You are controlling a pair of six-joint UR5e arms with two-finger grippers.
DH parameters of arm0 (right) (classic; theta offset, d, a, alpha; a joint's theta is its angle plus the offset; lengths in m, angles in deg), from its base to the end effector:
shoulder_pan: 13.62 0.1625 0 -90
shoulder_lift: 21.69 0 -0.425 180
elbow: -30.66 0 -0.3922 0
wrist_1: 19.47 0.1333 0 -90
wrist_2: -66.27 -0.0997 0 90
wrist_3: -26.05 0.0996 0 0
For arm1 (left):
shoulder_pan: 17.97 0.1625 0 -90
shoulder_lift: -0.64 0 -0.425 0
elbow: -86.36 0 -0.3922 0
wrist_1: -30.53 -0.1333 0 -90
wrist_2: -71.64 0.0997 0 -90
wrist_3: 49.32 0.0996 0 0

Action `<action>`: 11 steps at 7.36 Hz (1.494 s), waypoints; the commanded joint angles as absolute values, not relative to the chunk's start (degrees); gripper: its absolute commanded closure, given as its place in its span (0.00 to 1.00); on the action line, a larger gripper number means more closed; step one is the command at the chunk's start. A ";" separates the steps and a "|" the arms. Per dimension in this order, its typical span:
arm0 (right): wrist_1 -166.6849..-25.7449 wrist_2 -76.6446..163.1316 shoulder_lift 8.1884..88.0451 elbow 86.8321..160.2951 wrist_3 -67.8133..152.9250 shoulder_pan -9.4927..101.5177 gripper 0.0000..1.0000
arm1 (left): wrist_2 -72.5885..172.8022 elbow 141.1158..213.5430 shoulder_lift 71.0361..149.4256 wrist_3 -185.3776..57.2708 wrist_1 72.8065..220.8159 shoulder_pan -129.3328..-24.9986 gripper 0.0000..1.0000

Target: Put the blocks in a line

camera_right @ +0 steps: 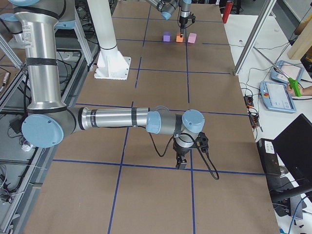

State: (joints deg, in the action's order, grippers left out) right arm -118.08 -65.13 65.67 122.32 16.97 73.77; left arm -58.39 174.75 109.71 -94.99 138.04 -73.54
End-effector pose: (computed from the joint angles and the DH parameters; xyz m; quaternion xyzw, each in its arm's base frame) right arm 0.0444 -0.5070 0.6396 -0.0152 -0.3546 -0.0820 0.9313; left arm 0.3038 -0.5657 0.4519 0.0060 0.4315 0.0146 0.9020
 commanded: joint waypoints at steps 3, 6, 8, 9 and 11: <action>-118.08 -65.13 65.67 122.33 17.00 73.74 0.00 | -58.44 191.01 109.09 -78.99 113.11 -84.82 0.00; -118.08 -65.13 65.67 122.33 16.91 73.75 0.00 | -58.61 192.62 99.38 -54.61 111.04 -98.36 0.00; -118.08 -65.13 65.67 122.33 16.91 73.74 0.00 | -60.19 186.69 92.25 -36.49 112.27 -107.75 0.00; -118.08 -65.13 65.67 122.33 16.91 73.74 0.00 | -60.46 183.60 91.61 -33.01 113.75 -109.97 0.00; -118.08 -65.13 65.67 122.41 17.00 73.74 0.00 | -60.46 182.43 91.52 -33.33 113.85 -110.08 0.00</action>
State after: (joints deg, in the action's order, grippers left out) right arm -118.08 -65.13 65.67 122.34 16.97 73.74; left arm -60.37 183.78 91.83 -34.19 113.61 -109.52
